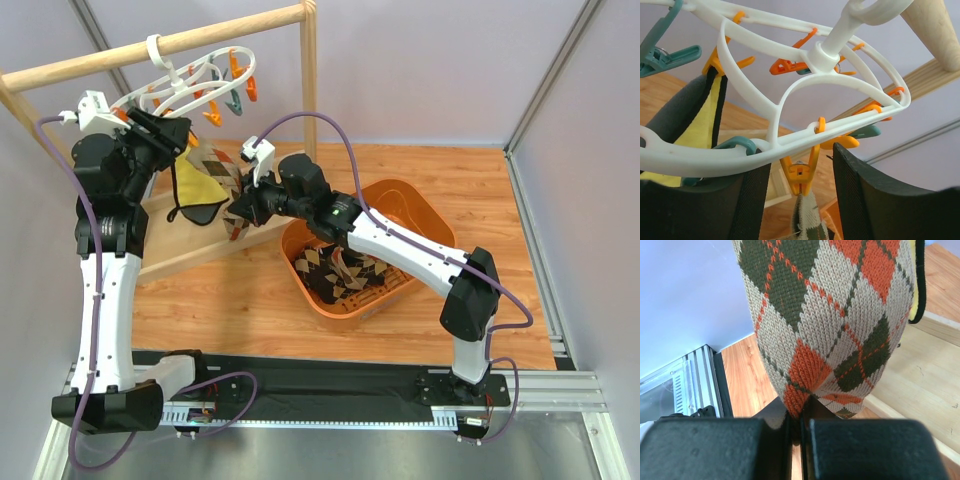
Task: Remove the socks clipped to the hanger
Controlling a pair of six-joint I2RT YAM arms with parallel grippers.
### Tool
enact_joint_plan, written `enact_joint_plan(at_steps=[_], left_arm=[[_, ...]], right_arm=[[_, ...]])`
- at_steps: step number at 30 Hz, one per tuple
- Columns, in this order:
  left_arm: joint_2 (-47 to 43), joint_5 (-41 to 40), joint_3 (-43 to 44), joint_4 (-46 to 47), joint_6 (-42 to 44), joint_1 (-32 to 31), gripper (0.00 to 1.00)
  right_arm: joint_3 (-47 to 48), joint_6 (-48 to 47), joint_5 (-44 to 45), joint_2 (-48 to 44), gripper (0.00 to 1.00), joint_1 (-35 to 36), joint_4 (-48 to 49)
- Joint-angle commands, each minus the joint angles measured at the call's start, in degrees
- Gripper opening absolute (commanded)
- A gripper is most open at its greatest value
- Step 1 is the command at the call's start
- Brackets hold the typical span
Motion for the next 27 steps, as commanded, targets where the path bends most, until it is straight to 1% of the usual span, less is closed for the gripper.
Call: enact_joint_plan(at_steps=[1, 7, 9, 12, 13, 15, 16, 18, 27], left_arm=[[0.21, -0.78, 1.28, 1.86, -0.44, -0.21, 0.59], [0.92, -0.16, 1.89, 2.12, -1.05, -0.21, 0.54], [1.09, -0.16, 1.98, 2.12, -1.05, -0.12, 0.5], [1.18, 0.01, 1.98, 2.38, -1.4, -0.21, 0.37], [1.36, 0.1, 2.16, 2.38, -1.4, -0.21, 0.27], [1.53, 0.71, 2.6, 2.21, -1.49, -0.12, 0.17], [1.79, 0.72, 2.77, 1.95, -1.58, -0.12, 0.08], [1.88, 0.98, 3.12, 1.68, -1.75, -0.21, 0.0], [1.71, 1.42, 2.6, 1.77, -1.84, -0.12, 0.0]], right_arm=[[2.47, -0.75, -0.68, -1.99, 0.0, 0.1, -0.14], [2.47, -1.01, -0.68, -2.25, 0.0, 0.1, -0.49], [2.47, -1.1, -0.77, -2.34, 0.0, 0.19, -0.67], [2.47, -1.18, -0.68, -2.34, 0.0, 0.1, -0.84], [2.47, -1.1, -0.68, -2.34, 0.0, 0.1, -0.93], [2.55, -1.18, -0.68, -2.25, 0.0, 0.19, -1.02], [2.55, -1.18, -0.68, -2.25, 0.0, 0.19, -1.02], [2.64, -1.01, -0.85, -2.16, 0.0, 0.1, -0.93], [2.38, -0.83, -1.03, -2.43, 0.0, 0.1, -1.72]])
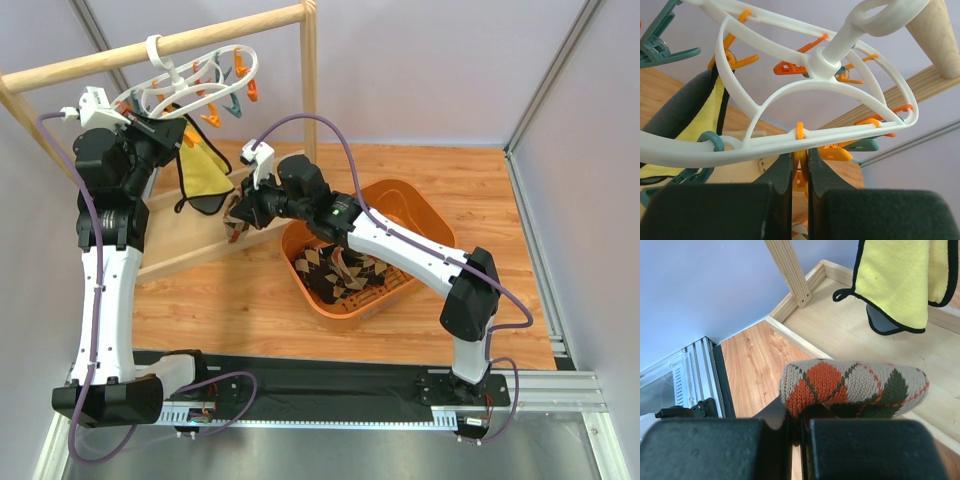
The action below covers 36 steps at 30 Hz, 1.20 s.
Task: Remove the socks clipped to the hanger
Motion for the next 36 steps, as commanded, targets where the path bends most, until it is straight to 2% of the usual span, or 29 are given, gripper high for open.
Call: enact_joint_plan(at_steps=[1, 2, 3, 4, 7, 9, 14, 19, 23, 27, 30, 33, 34, 36], left_arm=[[-0.32, 1.03, 1.13, 1.22, -0.23, -0.21, 0.0], [-0.41, 1.46, 0.96, 1.4, -0.23, -0.21, 0.01], [-0.59, 1.73, 0.69, 1.48, -0.23, -0.21, 0.06], [-0.85, 1.9, 0.17, 1.49, -0.14, -0.12, 0.25], [-1.73, 2.08, -0.8, 0.79, 0.3, -0.21, 0.5], [-2.6, 2.26, -1.77, 0.17, 0.83, -0.12, 0.55], [-6.73, 4.8, -7.47, -2.82, 2.67, -0.21, 0.61], [-14.47, 5.15, -14.24, -5.36, 4.96, -0.21, 0.66], [-18.86, 9.45, -17.58, -7.39, 6.28, -0.21, 0.67], [-22.37, 17.0, -21.53, -8.97, 6.54, -0.3, 0.68], [-24.75, 25.09, -29.24, -4.78, 6.28, -0.21, 0.68], [-25.99, 33.79, -32.43, -3.7, 8.28, -0.3, 0.68], [-26.25, 37.38, -32.62, -4.4, 9.26, -0.3, 0.68], [-27.04, 40.21, -32.44, -7.56, 12.5, -0.3, 0.68]], right_arm=[[2.21, -0.72, -0.14, -2.6, 0.0, 0.1, 0.05], [2.12, -0.64, 0.39, -2.86, 0.0, 0.02, -0.48], [1.68, -0.37, 0.83, -3.48, 0.0, -0.07, -1.18], [1.33, 0.15, 1.36, -3.83, 0.0, -0.33, -1.88], [-1.82, 2.87, 1.45, -6.54, 0.0, -2.7, -3.64], [-4.64, 4.63, 1.71, -8.83, 0.0, -4.99, -4.17], [-16.24, 4.91, 2.5, -20.16, 0.0, -9.73, -8.47], [-23.19, 1.48, 8.81, -30.45, 0.0, -12.72, -16.54], [-28.45, -1.25, 14.1, -37.3, 0.07, -13.17, -19.99], [-34.33, -0.9, 14.63, -38.29, 0.06, -14.83, -18.51], [-35.06, 0.41, 14.02, -34.53, 0.06, -16.68, -17.8], [-32.44, 3.39, 17.33, -30.56, 0.31, -16.77, -22.52], [-31.82, 4.63, 18.14, -29.94, 0.52, -16.86, -24.2], [-30.85, 7.96, 18.59, -30.55, 0.74, -16.77, -27.36]])
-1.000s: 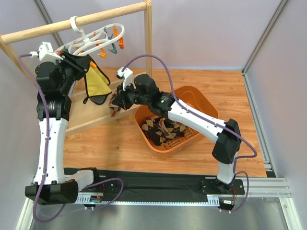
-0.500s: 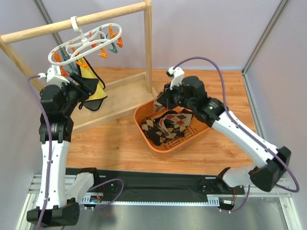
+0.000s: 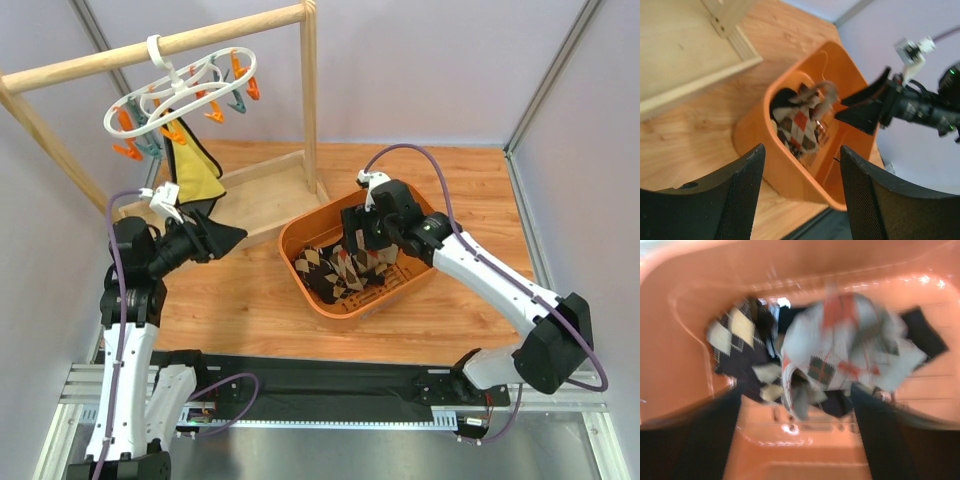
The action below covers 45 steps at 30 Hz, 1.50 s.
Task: Remove the socks clipped to the hanger
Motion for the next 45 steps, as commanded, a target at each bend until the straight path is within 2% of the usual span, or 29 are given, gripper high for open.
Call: enact_joint_plan(at_steps=[1, 2, 4, 10, 13, 14, 20, 23, 24, 30, 35, 45], left_arm=[[-2.23, 13.29, 0.67, -1.68, 5.87, -0.39, 0.68], [-3.11, 13.83, 0.67, -2.56, 6.75, -0.47, 0.69], [-4.08, 14.45, 0.5, -4.41, 8.51, -1.44, 0.7], [-5.41, 13.49, -1.44, -1.96, 9.21, -5.74, 0.73], [-3.56, 11.22, 1.37, -2.04, 10.71, -8.9, 0.98], [-3.12, 10.24, 2.07, -1.61, 10.97, -10.22, 1.0], [-4.0, 7.69, 3.04, 4.72, 11.24, -21.64, 1.0], [-3.91, 7.95, 1.9, 5.86, 11.33, -25.87, 1.0], [-4.34, 5.51, 1.47, 5.43, 11.41, -27.18, 1.0], [-7.6, -0.39, 1.89, 3.06, 13.16, -27.9, 1.0], [-9.35, -2.33, 3.83, -0.81, 14.4, -27.9, 1.0], [-14.98, -5.06, 2.17, -5.56, 16.07, -27.9, 1.0]], right_arm=[[2.97, 5.07, 3.03, -2.27, 0.96, 0.14, -5.83], [2.79, 5.86, 3.03, -4.54, 1.0, 0.23, -6.26], [2.44, 6.83, 3.29, -7.18, 1.0, 0.23, -8.72], [0.6, 9.64, 10.84, -18.87, 1.0, 0.15, -17.07], [0.25, 9.82, 14.97, -24.85, 1.0, 0.23, -20.5], [-0.1, 10.86, 15.94, -28.17, 1.0, 0.23, -20.94], [-4.05, 15.18, 15.6, -40.05, 1.0, 0.23, -19.37], [-8.62, 15.88, 11.83, -45.49, 1.0, 0.23, -15.86], [-10.98, 15.45, 8.77, -46.82, 1.0, 0.23, -13.41], [-13.64, 13.25, 1.98, -52.98, 1.0, 0.23, -11.1], [-14.96, 13.34, 1.36, -55.44, 1.0, 0.15, -11.1], [-16.45, 12.81, 0.39, -56.24, 1.0, 0.23, -8.65]])
